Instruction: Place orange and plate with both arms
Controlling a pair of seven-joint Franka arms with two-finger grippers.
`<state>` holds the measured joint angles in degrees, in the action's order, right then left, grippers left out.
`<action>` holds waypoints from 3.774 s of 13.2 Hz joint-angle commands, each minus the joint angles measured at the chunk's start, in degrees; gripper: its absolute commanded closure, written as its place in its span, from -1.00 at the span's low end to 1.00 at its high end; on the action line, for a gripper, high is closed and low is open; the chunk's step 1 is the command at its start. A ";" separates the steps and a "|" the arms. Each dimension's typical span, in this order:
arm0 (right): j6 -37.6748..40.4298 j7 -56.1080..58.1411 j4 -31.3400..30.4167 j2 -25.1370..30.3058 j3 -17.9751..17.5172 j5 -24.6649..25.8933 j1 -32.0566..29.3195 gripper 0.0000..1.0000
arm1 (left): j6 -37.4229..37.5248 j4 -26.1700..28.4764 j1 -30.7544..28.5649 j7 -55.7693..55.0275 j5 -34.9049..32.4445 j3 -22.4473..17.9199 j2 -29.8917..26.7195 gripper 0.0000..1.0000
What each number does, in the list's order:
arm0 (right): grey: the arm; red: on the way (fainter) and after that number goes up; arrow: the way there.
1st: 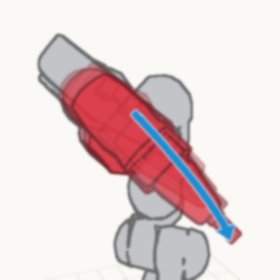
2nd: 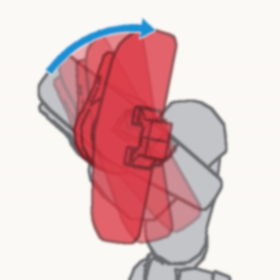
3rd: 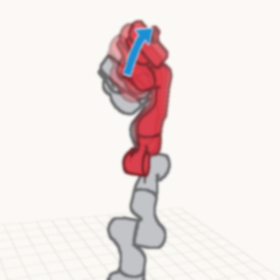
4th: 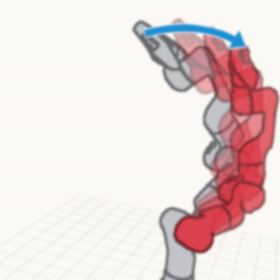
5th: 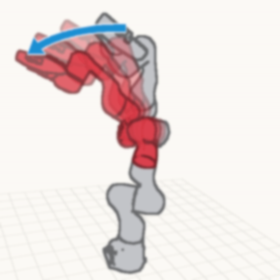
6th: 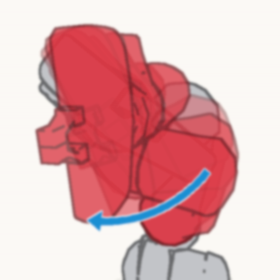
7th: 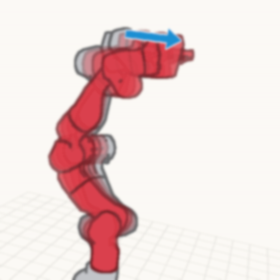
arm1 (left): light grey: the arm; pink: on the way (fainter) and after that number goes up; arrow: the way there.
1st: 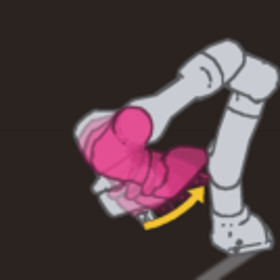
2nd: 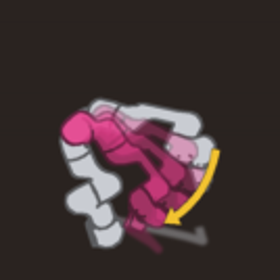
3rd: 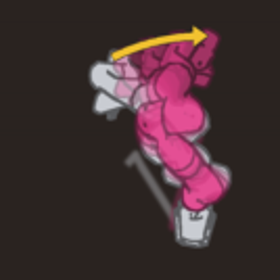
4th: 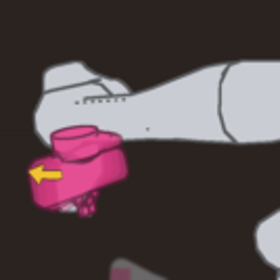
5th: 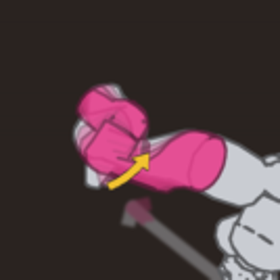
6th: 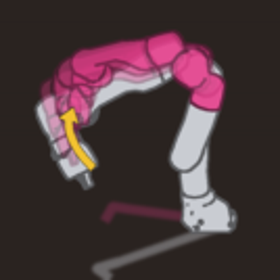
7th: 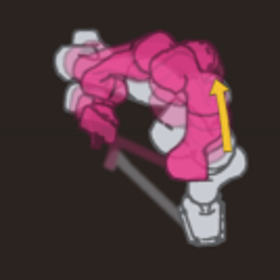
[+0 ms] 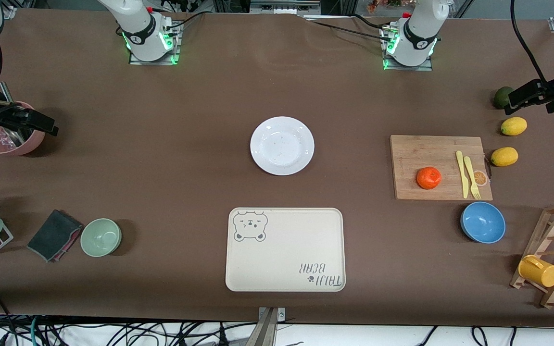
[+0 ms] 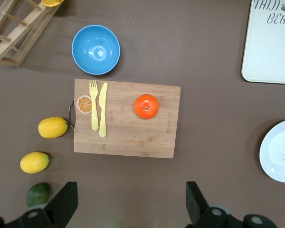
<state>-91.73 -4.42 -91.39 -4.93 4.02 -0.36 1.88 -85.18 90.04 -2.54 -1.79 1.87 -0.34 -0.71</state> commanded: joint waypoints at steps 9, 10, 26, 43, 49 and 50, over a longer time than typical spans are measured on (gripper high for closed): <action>0.06 -0.68 -0.10 0.36 0.02 -0.87 0.14 -1.00 | 0.54 -1.45 2.01 0.30 0.42 0.96 4.93 -1.00; 0.06 -0.68 -0.10 0.36 0.02 -0.87 0.14 -1.00 | 0.54 -1.45 2.01 0.38 0.50 0.96 5.01 -1.00; 0.06 -0.68 -0.10 0.36 0.02 -0.87 0.14 -1.00 | -33.52 23.66 1.05 0.21 1.38 0.43 12.66 -1.00; 0.15 -0.68 -0.10 0.36 0.02 -0.87 0.14 -1.00 | -54.90 31.15 2.10 0.56 3.67 0.61 25.05 -1.00; 0.24 -0.59 -0.10 0.27 0.02 -0.87 0.14 -1.00 | -55.27 31.08 2.10 0.56 3.41 0.61 24.62 1.00; 0.24 -0.59 -0.10 0.36 0.02 -0.87 0.14 -1.00 | -55.18 30.90 2.10 0.30 3.32 0.69 23.31 1.00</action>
<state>-91.70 -4.42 -91.39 -4.93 4.02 -0.38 1.90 -140.35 120.75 -0.46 -1.93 4.41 0.33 24.82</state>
